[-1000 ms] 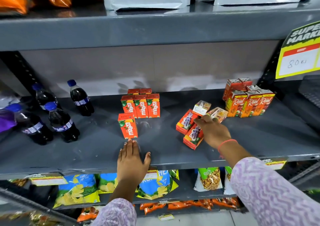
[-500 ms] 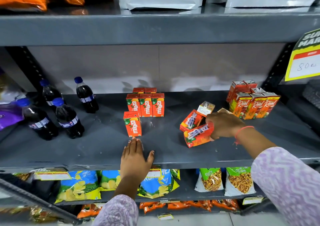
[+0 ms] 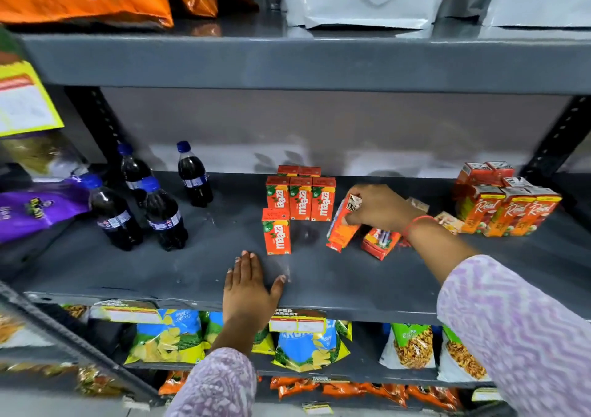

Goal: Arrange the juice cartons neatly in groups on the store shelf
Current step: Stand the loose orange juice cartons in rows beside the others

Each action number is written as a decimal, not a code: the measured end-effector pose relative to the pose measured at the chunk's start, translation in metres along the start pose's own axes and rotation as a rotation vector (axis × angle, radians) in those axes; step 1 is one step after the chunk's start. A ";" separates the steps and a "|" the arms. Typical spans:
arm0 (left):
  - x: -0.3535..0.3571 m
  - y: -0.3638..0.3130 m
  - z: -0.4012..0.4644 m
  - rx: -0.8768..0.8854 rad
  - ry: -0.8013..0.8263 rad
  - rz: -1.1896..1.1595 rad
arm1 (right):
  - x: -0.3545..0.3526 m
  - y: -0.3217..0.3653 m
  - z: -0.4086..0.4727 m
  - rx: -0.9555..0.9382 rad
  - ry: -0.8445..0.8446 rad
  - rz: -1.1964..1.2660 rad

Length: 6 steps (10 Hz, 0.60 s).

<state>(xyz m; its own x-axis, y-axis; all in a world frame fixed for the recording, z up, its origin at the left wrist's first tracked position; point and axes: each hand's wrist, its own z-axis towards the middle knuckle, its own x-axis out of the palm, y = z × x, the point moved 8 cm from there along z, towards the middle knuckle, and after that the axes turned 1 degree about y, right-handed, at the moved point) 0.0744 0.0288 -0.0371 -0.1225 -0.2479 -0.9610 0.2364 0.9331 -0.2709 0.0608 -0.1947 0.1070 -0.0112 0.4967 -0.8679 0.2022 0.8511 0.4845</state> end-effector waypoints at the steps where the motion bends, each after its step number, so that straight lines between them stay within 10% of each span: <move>1: 0.003 0.000 0.002 -0.003 0.013 0.020 | 0.014 0.012 0.012 -0.014 -0.025 0.000; 6: 0.003 0.000 0.002 -0.002 0.002 0.031 | 0.047 0.023 0.032 0.056 -0.063 0.004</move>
<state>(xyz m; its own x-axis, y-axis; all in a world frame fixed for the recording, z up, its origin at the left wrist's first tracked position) 0.0763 0.0273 -0.0401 -0.1168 -0.2183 -0.9689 0.2385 0.9408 -0.2407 0.0965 -0.1574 0.0743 0.0507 0.4868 -0.8721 0.2569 0.8374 0.4824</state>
